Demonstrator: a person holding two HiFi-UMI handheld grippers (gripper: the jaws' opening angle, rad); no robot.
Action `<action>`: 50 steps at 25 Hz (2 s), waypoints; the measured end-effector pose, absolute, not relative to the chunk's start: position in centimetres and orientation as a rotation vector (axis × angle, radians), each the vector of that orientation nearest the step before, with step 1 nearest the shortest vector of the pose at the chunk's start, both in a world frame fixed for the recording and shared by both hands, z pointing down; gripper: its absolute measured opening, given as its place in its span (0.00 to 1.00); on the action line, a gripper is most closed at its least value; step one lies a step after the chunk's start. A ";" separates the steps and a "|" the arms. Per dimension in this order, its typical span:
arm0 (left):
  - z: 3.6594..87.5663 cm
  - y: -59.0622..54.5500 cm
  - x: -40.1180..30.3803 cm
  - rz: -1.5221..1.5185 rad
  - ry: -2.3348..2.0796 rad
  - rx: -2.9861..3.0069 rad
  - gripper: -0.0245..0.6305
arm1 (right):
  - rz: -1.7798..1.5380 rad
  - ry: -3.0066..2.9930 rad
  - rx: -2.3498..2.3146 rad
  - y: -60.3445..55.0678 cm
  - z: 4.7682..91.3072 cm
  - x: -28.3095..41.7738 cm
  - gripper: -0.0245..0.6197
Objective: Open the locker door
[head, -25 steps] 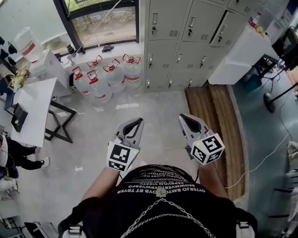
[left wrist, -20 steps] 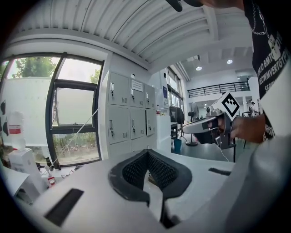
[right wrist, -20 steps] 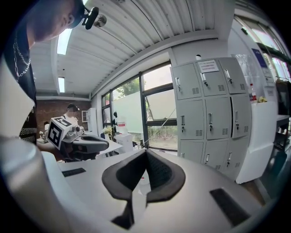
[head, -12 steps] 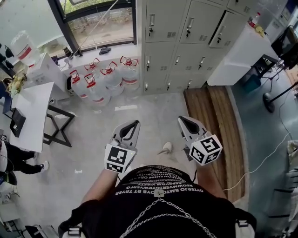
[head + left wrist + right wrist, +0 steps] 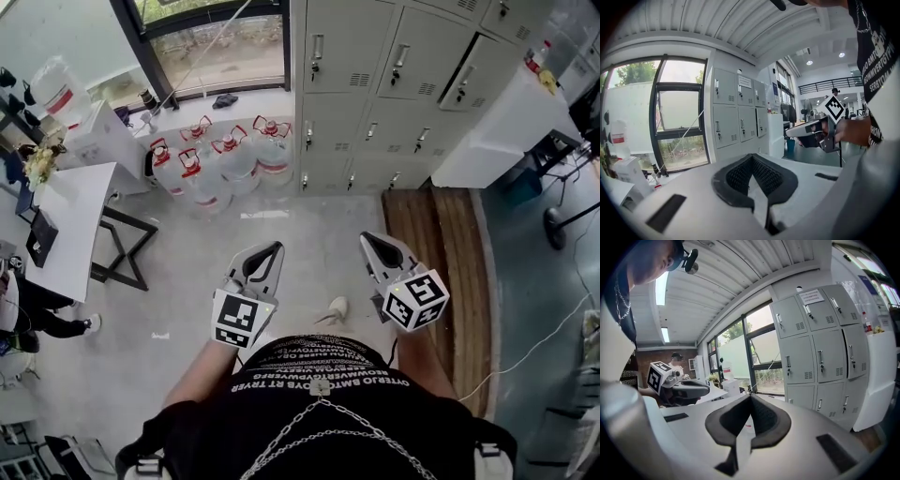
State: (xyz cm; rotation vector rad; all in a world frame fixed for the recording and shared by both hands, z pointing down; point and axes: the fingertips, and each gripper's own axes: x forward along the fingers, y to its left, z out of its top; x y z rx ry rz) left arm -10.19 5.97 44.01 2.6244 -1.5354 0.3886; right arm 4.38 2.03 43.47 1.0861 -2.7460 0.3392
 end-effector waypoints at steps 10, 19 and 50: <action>43.3 -2.1 -6.6 0.393 -1.584 2.620 0.04 | 0.331 -2.769 1.044 -6.0 43.2 7.8 0.03; 41.9 -7.7 -2.3 0.395 -1.680 2.588 0.04 | 0.341 -2.803 0.984 -11.9 43.1 12.4 0.03; 43.0 -19.7 0.6 0.403 -1.645 2.606 0.04 | 0.427 -2.777 0.986 -23.1 45.5 14.9 0.03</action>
